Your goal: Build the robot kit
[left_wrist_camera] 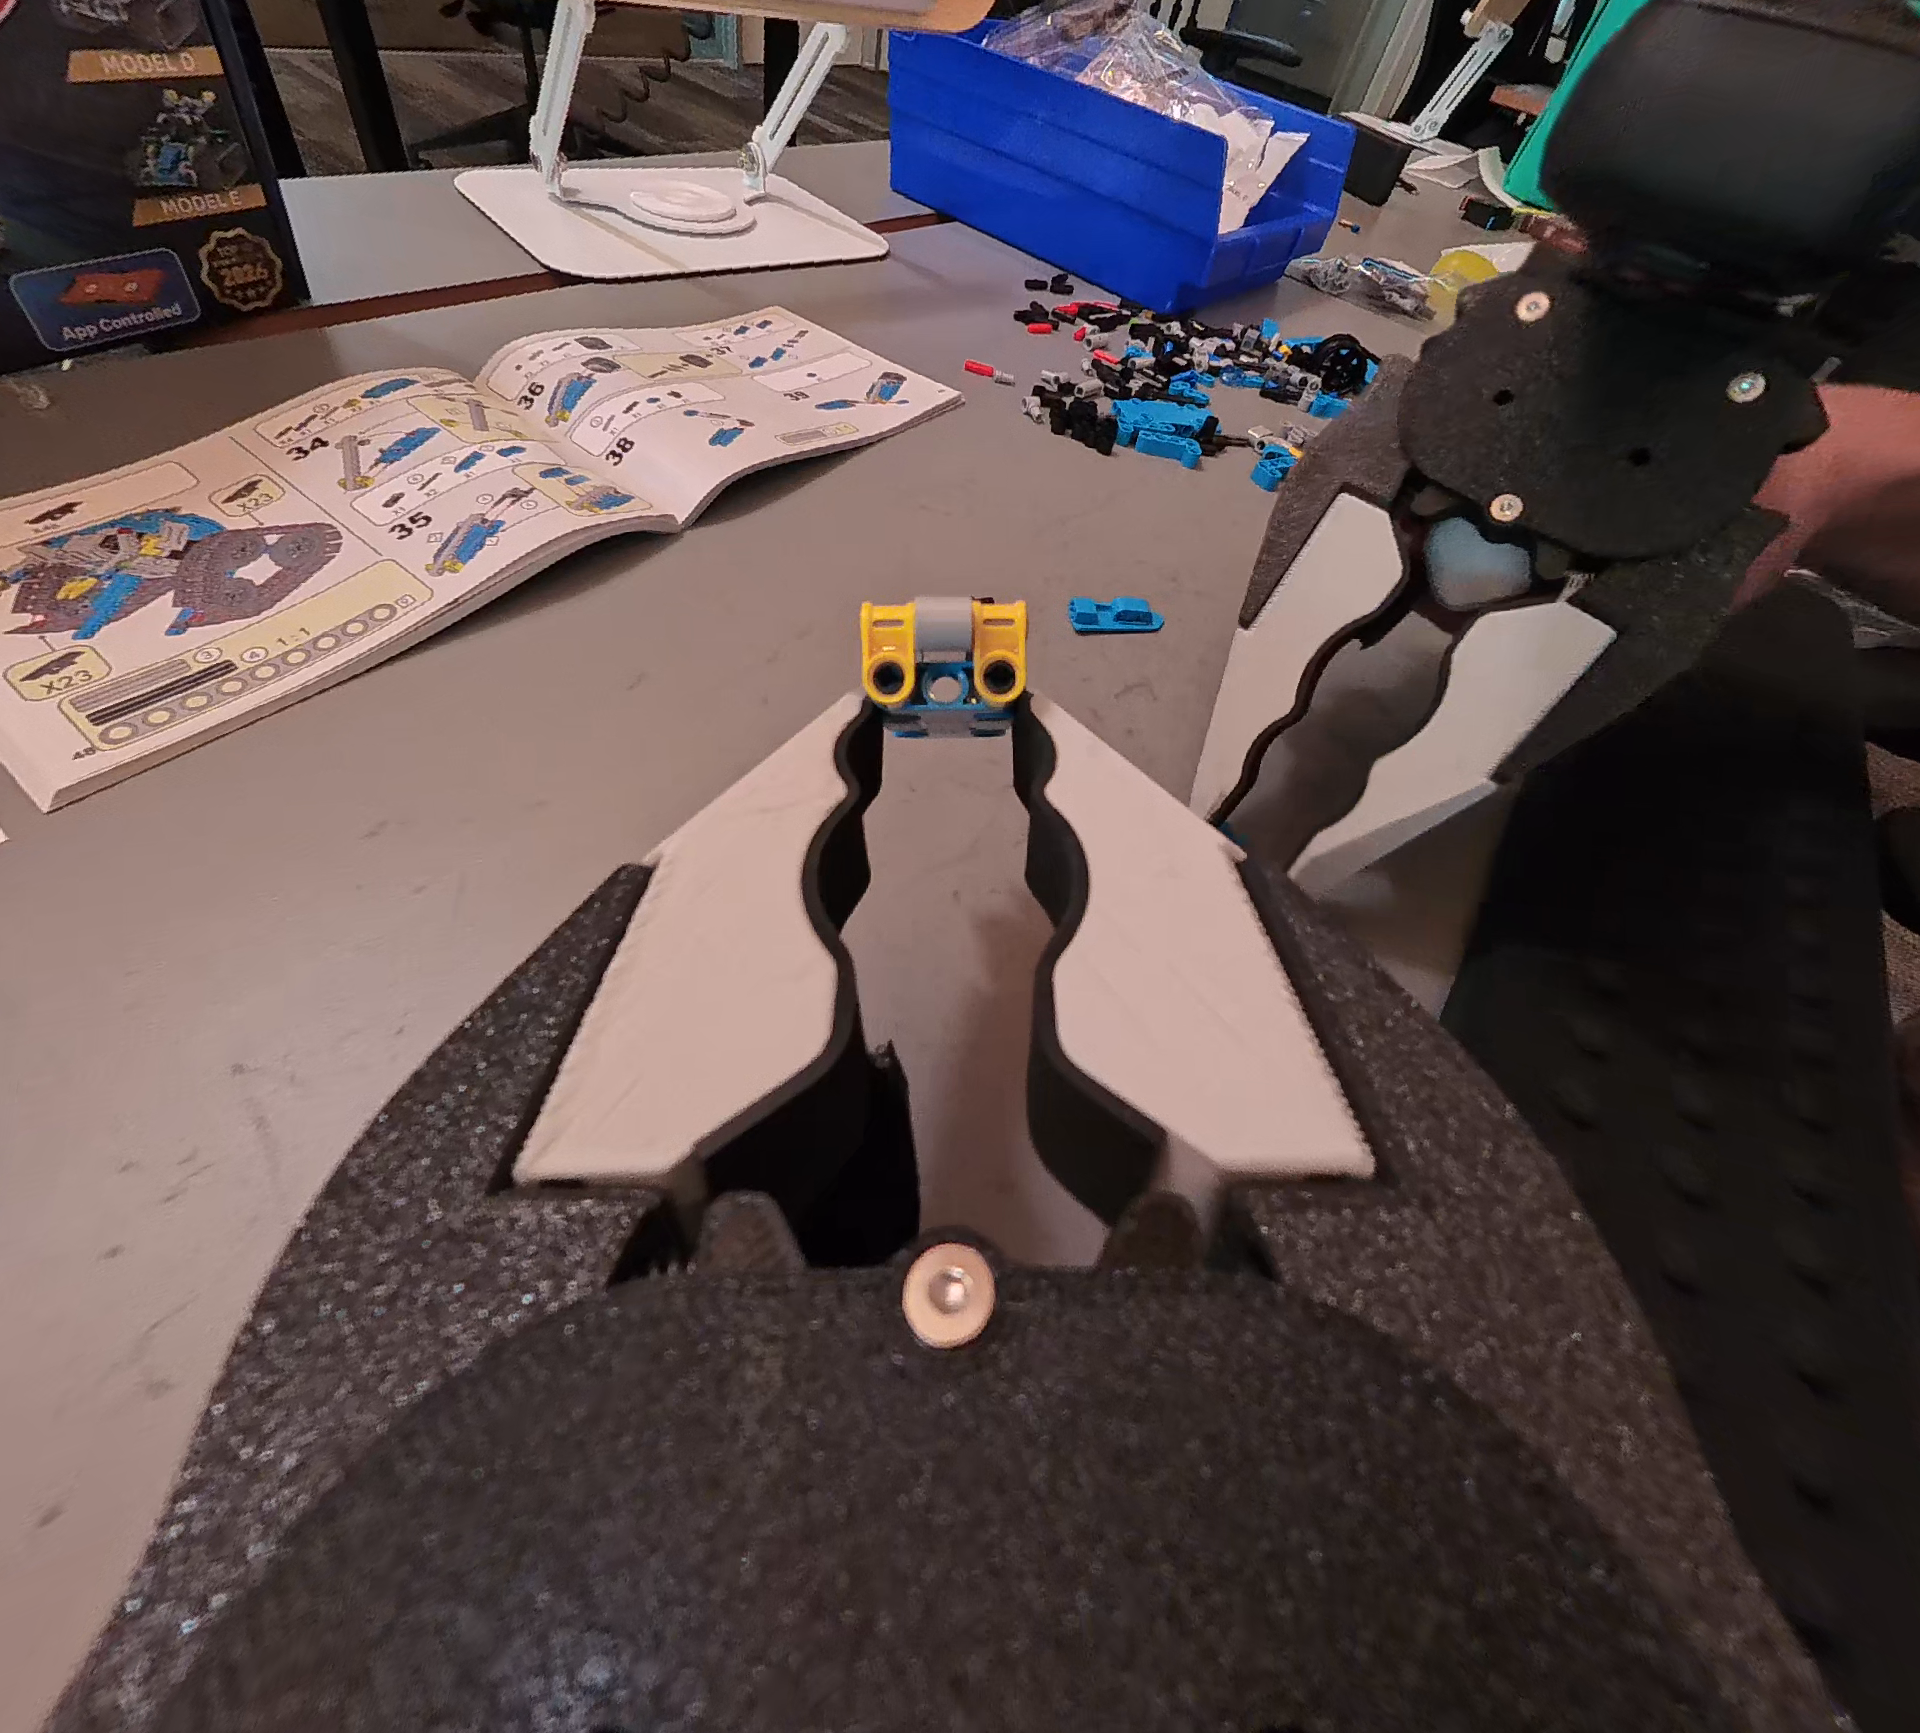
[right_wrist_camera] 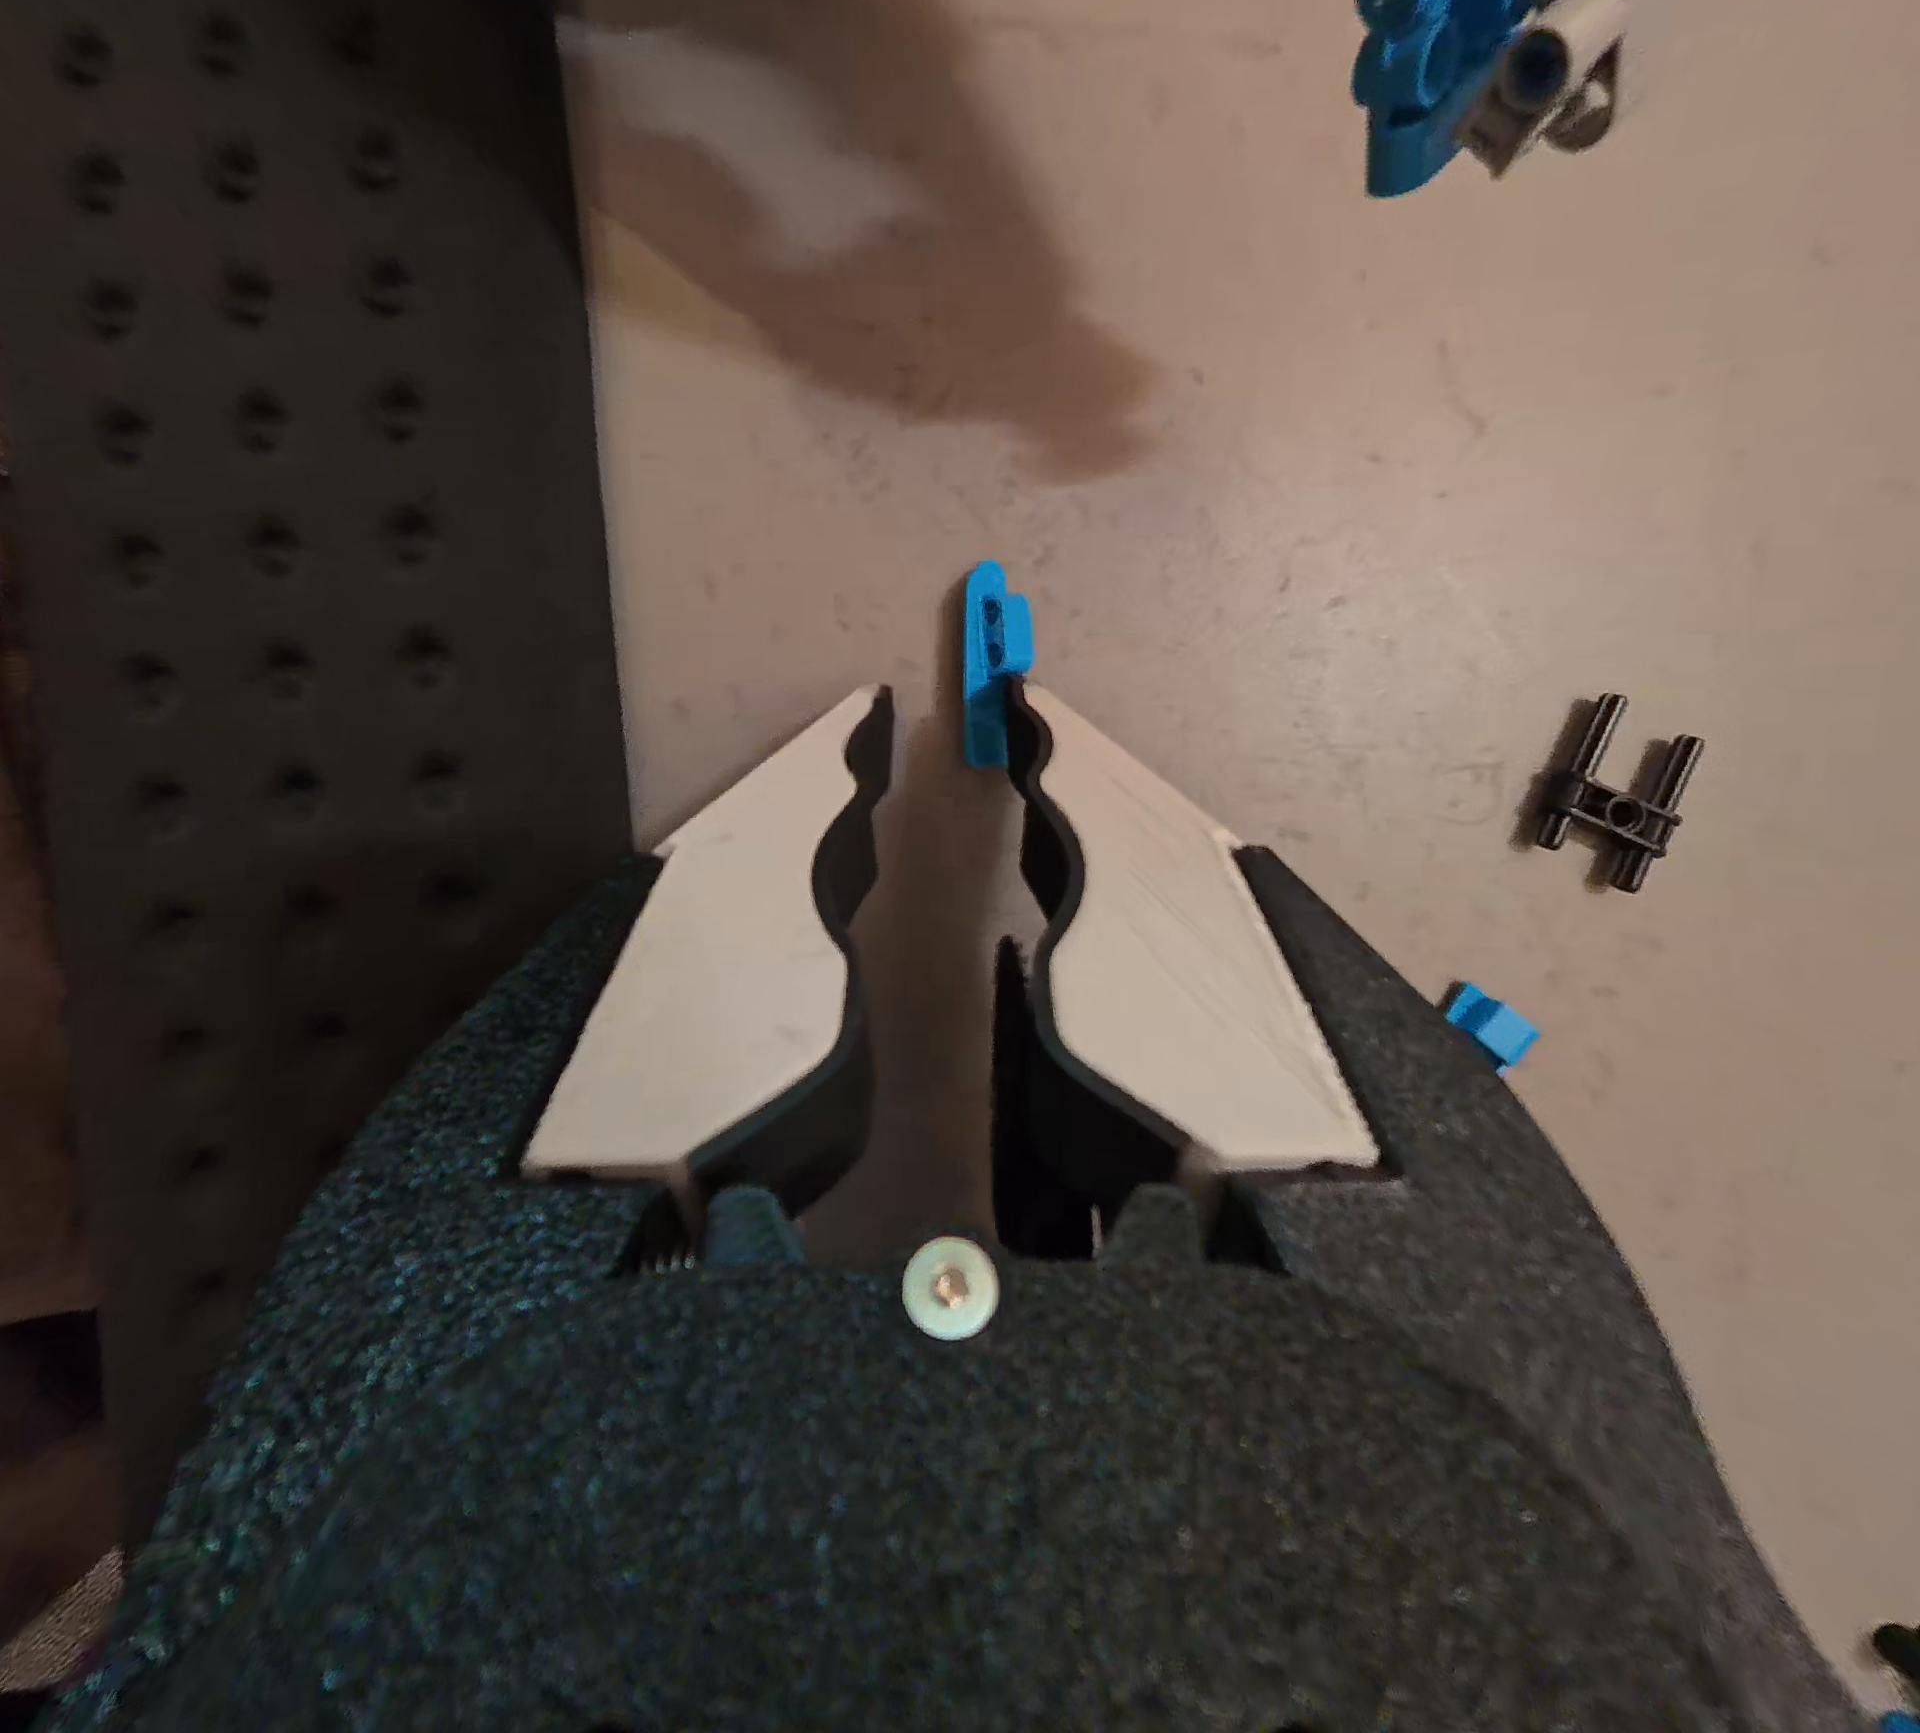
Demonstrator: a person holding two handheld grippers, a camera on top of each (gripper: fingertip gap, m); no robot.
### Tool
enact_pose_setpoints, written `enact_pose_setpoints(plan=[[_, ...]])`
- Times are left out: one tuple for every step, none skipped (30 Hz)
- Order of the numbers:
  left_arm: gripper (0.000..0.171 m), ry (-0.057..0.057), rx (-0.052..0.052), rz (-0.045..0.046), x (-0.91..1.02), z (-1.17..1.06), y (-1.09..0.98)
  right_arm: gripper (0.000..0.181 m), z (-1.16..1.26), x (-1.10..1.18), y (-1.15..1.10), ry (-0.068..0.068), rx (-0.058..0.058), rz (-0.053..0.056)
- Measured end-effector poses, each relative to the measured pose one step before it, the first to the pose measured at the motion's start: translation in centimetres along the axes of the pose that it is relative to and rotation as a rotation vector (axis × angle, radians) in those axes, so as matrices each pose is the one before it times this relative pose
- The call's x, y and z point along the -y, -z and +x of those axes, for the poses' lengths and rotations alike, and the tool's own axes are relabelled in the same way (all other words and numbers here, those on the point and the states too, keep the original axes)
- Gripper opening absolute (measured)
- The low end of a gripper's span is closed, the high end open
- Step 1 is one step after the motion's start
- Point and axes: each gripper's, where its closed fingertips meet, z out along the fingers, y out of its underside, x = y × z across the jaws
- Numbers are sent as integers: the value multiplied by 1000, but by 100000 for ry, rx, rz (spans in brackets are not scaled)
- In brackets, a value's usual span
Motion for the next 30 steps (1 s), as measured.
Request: enact_pose_setpoints(plan=[[24, 1, -99, -101, -21, 24, -14, 20, 129, -10, -6, -460, 570, -1173], [24, 20, -81, -130, -12, 12, -12, 19, 77, 2, 1, -607, 774, -1293], [24, 16, -36, -78, -17, -1, -5, 19, 6, 8, 3, -704, 1248, -1330], [24, 46, -77, -70, -16, 7, -6, 19, -4, 2, 17, -909, 1421, -1350], [24, 106, -135, -145, -20, 10, -17, 18, -9, -7, 14, -1370, 1620, -1226], [24, 119, -105, -163, -23, 7, -16, 18, -30, -23, 29, -1348, 2169, -1196], [24, 47, -29, -59, -5, 3, -4, 16, 74, 22, 8, -1715, 1867, -727], [24, 14, -67, -27, -10, 4, -9, 14, 106, 13, 5, -1631, 2142, -539], [24, 79, -94, -74, -4, 1, -6, 14, 13, -2, 25, -1222, 2824, -334], [24, 61, -18, -6, -1, -2, 6, 14, -5, 25, 30, -1084, 2711, -199], [24, 53, -43, 63, 9, 1, 1, 14, 111, 36, 20, -616, 1717, 2], [24, 93, -36, 74, -2, -3, 11, 13, 90, 58, -29, -686, 2080, 452], [24, 130, -10, 47, 7, -15, 12, 14, 123, 50, -2, -1086, 2168, 335], [24, 149, 18, 4, 8, -19, -6, 14, 253, -30, -29, -948, 929, -107], [24, 145, -7, -2, -6, -21, 5, 14, 33, 79, 27, -561, 1468, 355], [24, 107, 43, 61, 6, -11, 14, 15, 86, 55, 34, 395, 84, -35], [24, 119, 71, 92, 14, -27, 9, 15, 166, 15, 35, 1175, -1150, -271], [24, 177, 47, 49, 2, -27, 1, 14, 72, -51, 19, 1046, -820, -831], [24, 237, 13, -4, -2, -31, 2, 15, 13, -20, 48, 803, -627, -681], [24, 258, -31, -13, -3, -23, 3, 16, 145, 65, 94, 822, -1733, -67], [24, 240, -57, 3, -1, -21, 2, 16, 126, 109, 141, 627, -1793, 250], [24, 217, -28, 17, 1, -18, -5, 16, 61, 121, 170, 296, -1517, 234], [24, 205, -1, 9, 10, -29, 4, 17, 45, 204, 231, 321, -1797, 662], [24, 168, 1, -3, -6, -12, 0, 18, 69, 279, 259, 187, -2275, 1154], [24, 130, -6, -13, 6, -17, -5, 19, 43, 261, 229, -446, -2286, 871], [24, 108, 22, -16, -8, -11, -4, 20, 106, 202, 134, -1249, -2767, 484], [24, 95, 23, -7, 3, -18, 3, 22, 58, 104, 20, -1582, -2835, -52], [24, 83, 3, -6, 3, -8, -3, 23, -136, -29, -117, -1297, -1978, -518], [24, 83, 8, 9, 5, -9, -4, 23, -12, -79, -201, -1113, -2962, -680], [24, 104, -63, -30, -9, -8, 2, 23, -43, -120, -231, -546, -2772, -701]])
